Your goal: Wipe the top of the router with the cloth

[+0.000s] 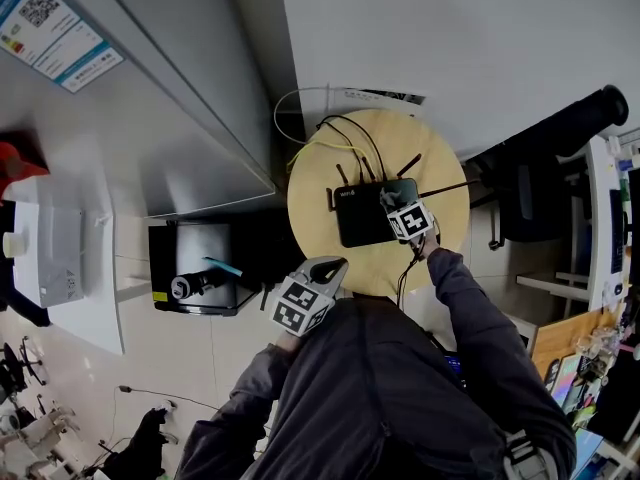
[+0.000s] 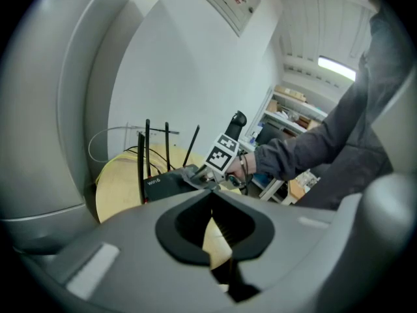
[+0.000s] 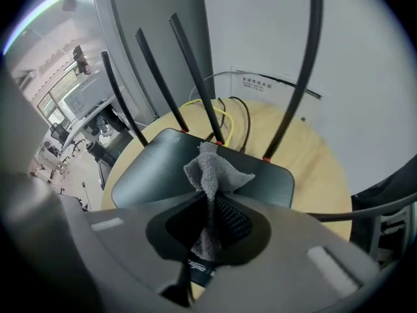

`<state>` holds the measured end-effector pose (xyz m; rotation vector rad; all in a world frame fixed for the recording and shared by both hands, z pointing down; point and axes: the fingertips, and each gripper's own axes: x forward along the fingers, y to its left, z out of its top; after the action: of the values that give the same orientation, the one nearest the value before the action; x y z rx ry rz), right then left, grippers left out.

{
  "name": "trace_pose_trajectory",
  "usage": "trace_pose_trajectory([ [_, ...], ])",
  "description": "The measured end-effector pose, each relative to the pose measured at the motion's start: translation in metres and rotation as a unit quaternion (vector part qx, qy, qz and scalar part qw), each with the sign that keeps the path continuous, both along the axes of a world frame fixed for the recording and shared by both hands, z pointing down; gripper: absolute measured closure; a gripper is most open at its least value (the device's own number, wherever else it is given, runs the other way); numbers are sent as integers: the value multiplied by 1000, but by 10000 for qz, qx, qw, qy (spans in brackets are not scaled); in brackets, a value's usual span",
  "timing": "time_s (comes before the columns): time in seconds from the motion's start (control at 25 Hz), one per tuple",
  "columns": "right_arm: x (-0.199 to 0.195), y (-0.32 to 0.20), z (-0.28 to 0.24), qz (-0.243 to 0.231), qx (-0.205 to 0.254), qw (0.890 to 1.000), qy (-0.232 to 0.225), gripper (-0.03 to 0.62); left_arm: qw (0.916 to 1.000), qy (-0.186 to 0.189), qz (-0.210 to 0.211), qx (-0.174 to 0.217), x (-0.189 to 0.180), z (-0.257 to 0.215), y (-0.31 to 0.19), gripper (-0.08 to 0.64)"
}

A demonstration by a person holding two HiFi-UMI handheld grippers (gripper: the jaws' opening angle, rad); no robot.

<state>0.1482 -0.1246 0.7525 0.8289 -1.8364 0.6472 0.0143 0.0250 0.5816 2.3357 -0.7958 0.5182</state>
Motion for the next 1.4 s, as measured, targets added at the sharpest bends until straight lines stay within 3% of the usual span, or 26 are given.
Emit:
trace_pose_trajectory([
  [0.44,68,-13,0,405,127,9986,306,565,10000,-29,41,4,7,0,-2,560],
  [0.68,75,-14,-2,534,278,9974,403,565,10000,-38,14,-6,4,1,0,560],
  [0.8,52,-7,-10,571,340,9978,83,565,10000,-41,-21,-21,0,1,1,560],
  [1.04,-29,18,-18,70,264,9988,-397,565,10000,-29,-19,-17,-8,2,5,560],
  [1.24,-86,40,-15,-340,117,9977,-569,565,10000,-25,18,6,-15,1,8,560],
  [1.4,-109,56,-4,-323,-55,9974,-637,565,10000,-26,55,8,-20,2,11,560],
])
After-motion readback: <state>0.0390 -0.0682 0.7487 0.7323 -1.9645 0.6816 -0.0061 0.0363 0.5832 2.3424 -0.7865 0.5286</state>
